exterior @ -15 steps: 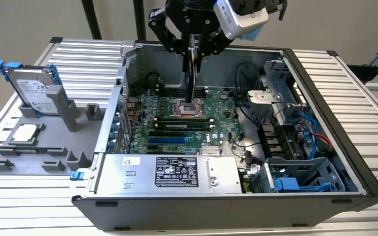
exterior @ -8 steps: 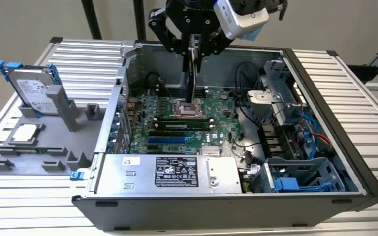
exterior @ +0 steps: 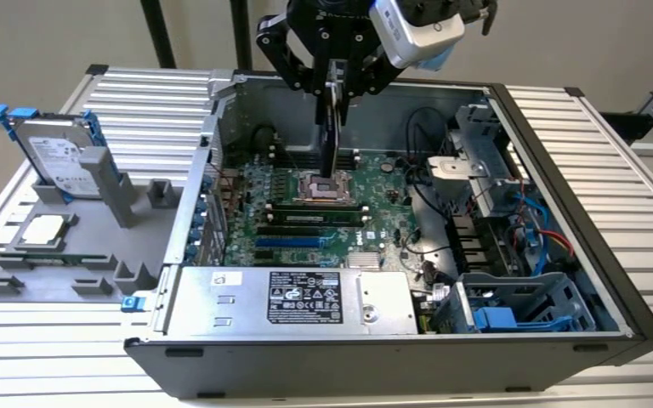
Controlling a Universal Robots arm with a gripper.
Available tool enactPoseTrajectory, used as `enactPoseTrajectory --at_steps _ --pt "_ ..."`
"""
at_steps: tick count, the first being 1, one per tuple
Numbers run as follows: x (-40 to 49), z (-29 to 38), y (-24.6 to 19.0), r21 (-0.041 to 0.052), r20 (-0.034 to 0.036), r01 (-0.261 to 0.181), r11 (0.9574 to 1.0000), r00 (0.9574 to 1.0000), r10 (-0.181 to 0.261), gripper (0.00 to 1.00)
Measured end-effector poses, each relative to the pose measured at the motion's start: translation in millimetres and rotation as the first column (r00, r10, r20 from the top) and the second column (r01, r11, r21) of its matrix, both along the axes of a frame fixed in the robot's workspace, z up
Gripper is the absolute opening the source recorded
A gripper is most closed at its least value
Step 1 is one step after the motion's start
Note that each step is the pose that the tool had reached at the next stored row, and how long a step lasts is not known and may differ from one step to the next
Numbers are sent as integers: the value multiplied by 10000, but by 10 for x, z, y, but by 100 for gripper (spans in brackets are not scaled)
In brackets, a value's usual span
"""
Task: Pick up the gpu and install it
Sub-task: 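Insert the gpu into the slot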
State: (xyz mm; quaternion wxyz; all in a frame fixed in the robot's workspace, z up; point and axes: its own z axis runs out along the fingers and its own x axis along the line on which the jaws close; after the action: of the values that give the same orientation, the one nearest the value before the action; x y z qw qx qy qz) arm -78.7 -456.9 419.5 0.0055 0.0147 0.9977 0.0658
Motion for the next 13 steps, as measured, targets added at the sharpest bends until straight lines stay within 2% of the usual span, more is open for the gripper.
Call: enactPoseTrajectory --at_steps 9,13 --pt "1 0 0 0 1 -11 10000 10000 11 0" --pt "1 0 0 0 1 -148 9999 9999 148 0"
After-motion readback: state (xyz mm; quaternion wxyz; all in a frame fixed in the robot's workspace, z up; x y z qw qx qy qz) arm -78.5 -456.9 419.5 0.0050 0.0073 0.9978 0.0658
